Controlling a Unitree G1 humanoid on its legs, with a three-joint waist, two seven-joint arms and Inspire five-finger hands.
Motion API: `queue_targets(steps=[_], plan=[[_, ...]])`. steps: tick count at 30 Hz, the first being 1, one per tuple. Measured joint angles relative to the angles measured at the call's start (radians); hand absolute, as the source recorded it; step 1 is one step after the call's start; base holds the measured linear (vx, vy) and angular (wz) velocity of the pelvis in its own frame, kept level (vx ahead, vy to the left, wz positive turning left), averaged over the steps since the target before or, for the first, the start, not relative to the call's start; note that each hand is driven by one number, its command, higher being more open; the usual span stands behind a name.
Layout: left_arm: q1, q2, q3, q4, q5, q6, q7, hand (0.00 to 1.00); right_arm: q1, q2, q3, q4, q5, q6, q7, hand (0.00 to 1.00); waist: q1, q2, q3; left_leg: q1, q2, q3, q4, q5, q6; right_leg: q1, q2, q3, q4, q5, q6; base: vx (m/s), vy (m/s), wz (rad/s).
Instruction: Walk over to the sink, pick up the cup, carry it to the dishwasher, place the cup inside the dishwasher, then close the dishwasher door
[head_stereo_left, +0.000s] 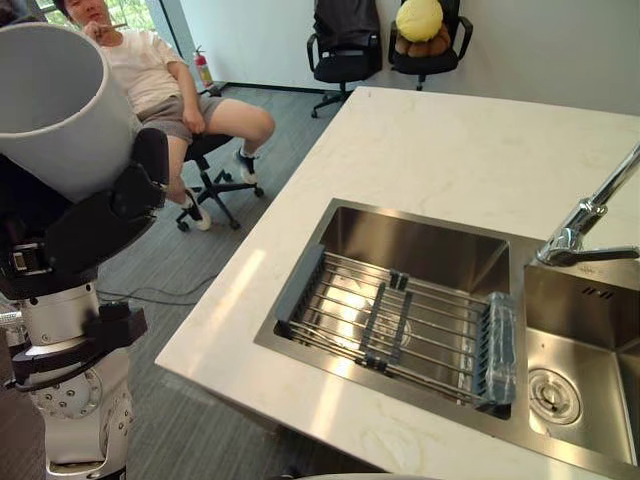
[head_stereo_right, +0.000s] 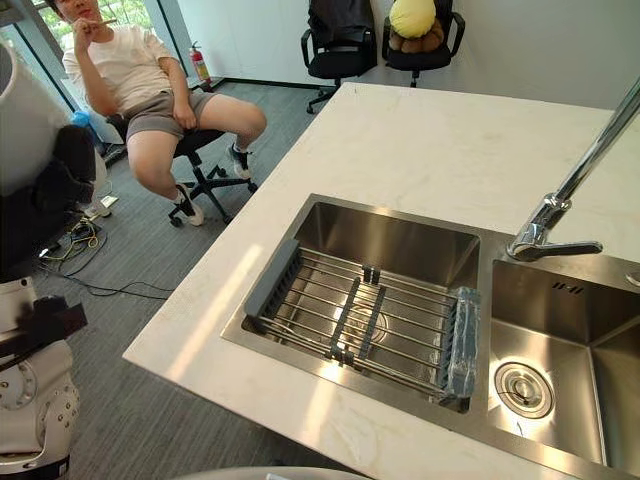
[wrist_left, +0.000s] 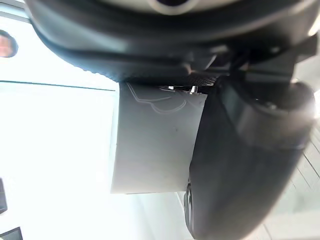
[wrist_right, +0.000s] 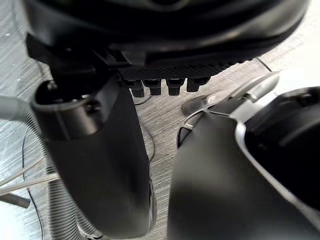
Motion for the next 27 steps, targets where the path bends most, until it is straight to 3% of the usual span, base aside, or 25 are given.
queue_targets(steps=[4,10,16,22,24,27], plan=[[0.015,-0.073,0.044,0.061,0.000,0.030,0.019,0.00,-0.011,0.005,-0.002,0.005,-0.043,0.003,0.004,1.00,0.000,-0.004,-0.003,-0.007,-0.004,-0.012,-0.002,0.006,0.003,-0.004,-0.002,-0.007,0.001,0.001,0.001,0.01,0.006,0.07],[0.112,-0.194,0.093,0.082,0.003,0.098,0.037,0.00,-0.014,-0.004,-0.002,0.005,-0.090,0.052,-0.011,1.00,0.030,-0.006,-0.001,-0.006,-0.015,-0.052,0.001,0.007,0.005,0.019,-0.012,-0.044,0.008,-0.001,0.000,0.01,0.011,0.19],[0.180,-0.212,0.097,0.098,0.000,0.143,0.008,0.00,-0.030,-0.002,-0.005,-0.004,-0.175,0.070,0.005,1.00,0.049,-0.024,0.040,0.002,-0.047,-0.108,-0.004,0.014,0.025,0.013,-0.074,-0.080,0.140,-0.066,0.011,-0.08,0.041,0.28],[0.183,-0.236,0.105,0.165,-0.038,0.163,-0.014,0.00,-0.071,-0.016,-0.019,0.078,-0.248,0.040,0.081,1.00,0.096,-0.029,0.042,-0.028,-0.072,-0.138,-0.005,0.035,0.044,-0.009,-0.096,-0.089,0.154,-0.075,0.003,-0.07,0.037,0.17],[0.182,-0.236,0.108,0.166,-0.037,0.173,-0.014,0.00,-0.077,-0.017,-0.020,0.097,-0.248,0.028,0.100,1.00,0.094,-0.033,0.039,-0.046,-0.076,-0.153,-0.006,0.038,0.046,-0.024,-0.096,-0.081,0.166,-0.084,0.011,-0.03,-0.003,0.23],[0.167,-0.223,0.085,0.181,-0.036,0.176,-0.026,0.00,-0.071,0.006,-0.054,0.098,-0.237,-0.033,0.131,1.00,0.067,-0.045,0.037,-0.071,-0.108,-0.232,-0.005,0.046,0.059,-0.087,-0.087,0.062,0.267,-0.176,-0.017,-0.01,-0.023,0.70]])
